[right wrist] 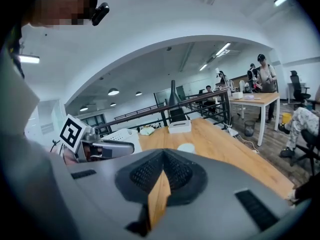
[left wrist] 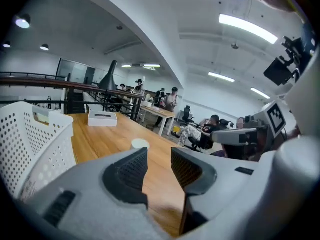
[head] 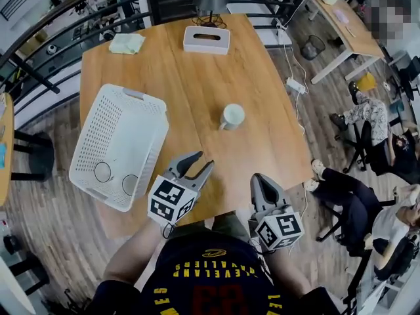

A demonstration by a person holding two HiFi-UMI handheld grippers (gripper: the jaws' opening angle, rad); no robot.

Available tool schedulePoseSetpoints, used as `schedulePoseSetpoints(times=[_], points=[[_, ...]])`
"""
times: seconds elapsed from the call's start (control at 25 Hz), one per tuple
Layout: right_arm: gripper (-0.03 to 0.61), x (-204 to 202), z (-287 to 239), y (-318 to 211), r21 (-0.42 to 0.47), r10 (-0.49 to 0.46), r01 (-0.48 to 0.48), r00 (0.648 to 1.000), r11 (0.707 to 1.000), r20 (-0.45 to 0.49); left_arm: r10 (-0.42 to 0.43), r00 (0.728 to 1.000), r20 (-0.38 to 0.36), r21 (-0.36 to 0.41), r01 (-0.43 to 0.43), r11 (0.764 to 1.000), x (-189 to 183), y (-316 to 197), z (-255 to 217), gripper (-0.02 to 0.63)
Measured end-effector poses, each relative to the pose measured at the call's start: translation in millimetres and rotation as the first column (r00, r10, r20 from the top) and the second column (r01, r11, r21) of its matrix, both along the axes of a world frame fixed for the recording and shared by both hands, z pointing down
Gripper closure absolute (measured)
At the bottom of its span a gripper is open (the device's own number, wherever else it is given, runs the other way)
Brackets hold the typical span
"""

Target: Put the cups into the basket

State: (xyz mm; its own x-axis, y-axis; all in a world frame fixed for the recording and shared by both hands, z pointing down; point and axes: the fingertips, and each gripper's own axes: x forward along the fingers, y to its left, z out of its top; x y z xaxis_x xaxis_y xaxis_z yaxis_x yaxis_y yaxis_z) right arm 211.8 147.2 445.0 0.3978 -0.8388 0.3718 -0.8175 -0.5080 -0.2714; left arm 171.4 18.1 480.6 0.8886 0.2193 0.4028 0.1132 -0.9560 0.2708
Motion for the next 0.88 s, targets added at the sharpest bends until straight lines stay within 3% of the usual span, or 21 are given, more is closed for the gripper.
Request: schedulePoseSetpoints(times=[0.24, 0.48, 0.88], points=[[0.565, 47, 20, -2, 0.011, -0.005, 0.005, 1.000, 1.000, 0.002, -0.002, 0.987, 0.164, 0.081, -0.011, 0.997, 46, -10, 65, 0.477], [0.565, 95, 57, -16, -0.038, -0.091, 0.091, 0.996, 0.995, 0.021, -0.001, 0.975, 0.222, 0.189, -0.042, 0.981, 93, -15, 109, 0.477], [0.565, 144, 141, -31, -0.165, -0.188, 0.201, 0.978, 0.966, 0.093, -0.027, 0.933, 0.358, 0.199, -0.047, 0.979, 132, -28, 178, 0.477]])
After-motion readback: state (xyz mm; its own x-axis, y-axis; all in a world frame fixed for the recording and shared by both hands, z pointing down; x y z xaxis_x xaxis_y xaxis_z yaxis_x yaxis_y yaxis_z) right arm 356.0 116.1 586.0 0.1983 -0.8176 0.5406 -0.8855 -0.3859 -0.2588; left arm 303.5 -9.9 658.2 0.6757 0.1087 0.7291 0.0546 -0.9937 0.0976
